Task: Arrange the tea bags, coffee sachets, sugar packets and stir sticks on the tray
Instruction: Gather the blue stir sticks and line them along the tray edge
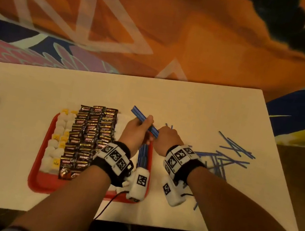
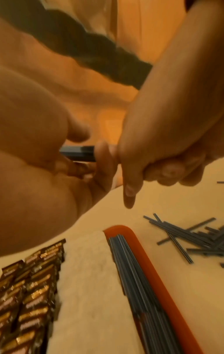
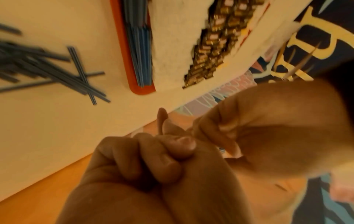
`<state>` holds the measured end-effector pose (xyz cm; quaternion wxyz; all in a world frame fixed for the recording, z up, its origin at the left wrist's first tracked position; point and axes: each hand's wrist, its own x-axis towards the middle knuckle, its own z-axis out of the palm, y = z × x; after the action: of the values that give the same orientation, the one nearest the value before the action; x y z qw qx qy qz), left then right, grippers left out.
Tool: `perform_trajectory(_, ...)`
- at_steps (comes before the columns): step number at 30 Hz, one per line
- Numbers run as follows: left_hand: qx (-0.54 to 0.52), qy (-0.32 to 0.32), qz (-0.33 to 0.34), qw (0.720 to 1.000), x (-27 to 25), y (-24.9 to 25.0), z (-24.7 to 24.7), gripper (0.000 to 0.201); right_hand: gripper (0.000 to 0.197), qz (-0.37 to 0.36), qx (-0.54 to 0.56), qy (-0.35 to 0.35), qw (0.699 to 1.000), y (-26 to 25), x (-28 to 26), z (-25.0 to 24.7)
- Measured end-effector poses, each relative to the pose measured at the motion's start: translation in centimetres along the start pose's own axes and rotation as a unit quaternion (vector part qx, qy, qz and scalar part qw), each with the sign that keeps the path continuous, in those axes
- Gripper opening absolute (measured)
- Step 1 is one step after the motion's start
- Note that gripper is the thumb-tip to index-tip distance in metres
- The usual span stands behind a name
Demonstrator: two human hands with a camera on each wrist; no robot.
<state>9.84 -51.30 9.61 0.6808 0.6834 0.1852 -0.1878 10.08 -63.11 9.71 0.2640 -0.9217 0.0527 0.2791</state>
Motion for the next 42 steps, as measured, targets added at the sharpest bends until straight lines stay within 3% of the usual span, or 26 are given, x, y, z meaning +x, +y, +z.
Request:
perform_trajectory(5,0.123,-0.012,-0.033,0.992,3.0,-2.9,-0.1,0.033,0.007,-0.021,0.008,-0.064,0.998,1.8,0.8,3.3)
perform_trajectory(8,0.241,-0.048,-0.075,0.966,5.8,-3.5,-0.9,0.036,0.04,-0.016,-0.014,-0.104,0.994,3.3,1.1,3.7)
perform_trajectory(11,0.341,-0.09,-0.142,0.925,8.3,-4.0,-1.2,0.03,0.049,0.005,-0.017,-0.13,0.991,5.0,1.8,4.1)
perform_trajectory(15,0.392,-0.103,-0.208,0.891,10.0,-4.6,-0.5,0.023,0.046,0.022,-0.009,-0.142,0.99,6.5,2.6,4.5)
perform_trajectory(20,0.427,-0.097,-0.226,0.87,10.9,-5.0,0.2,0.015,0.038,0.021,-0.015,-0.142,0.99,6.7,3.5,4.7)
perform_trajectory(27,0.51,-0.068,-0.18,0.838,11.2,-5.0,0.5,0.029,0.03,0.014,-0.004,-0.134,0.991,6.2,4.3,4.9)
perform_trajectory(33,0.598,-0.014,-0.091,0.796,10.2,-4.7,-0.7,0.047,0.013,-0.026,0.019,-0.06,0.998,5.2,5.5,5.3)
perform_trajectory(35,0.602,0.004,-0.057,0.796,9.7,-4.8,-1.4,0.041,0.017,-0.067,0.006,-0.034,0.997,4.8,6.0,5.8)
perform_trajectory(38,0.595,-0.016,0.04,0.803,8.6,-5.2,-2.1,0.016,0.031,-0.132,-0.053,-0.006,0.99,4.3,6.8,6.6)
perform_trajectory(42,0.607,-0.072,0.116,0.783,7.8,-6.9,-2.9,0.018,0.038,-0.149,-0.121,0.0,0.981,3.9,7.4,7.2)
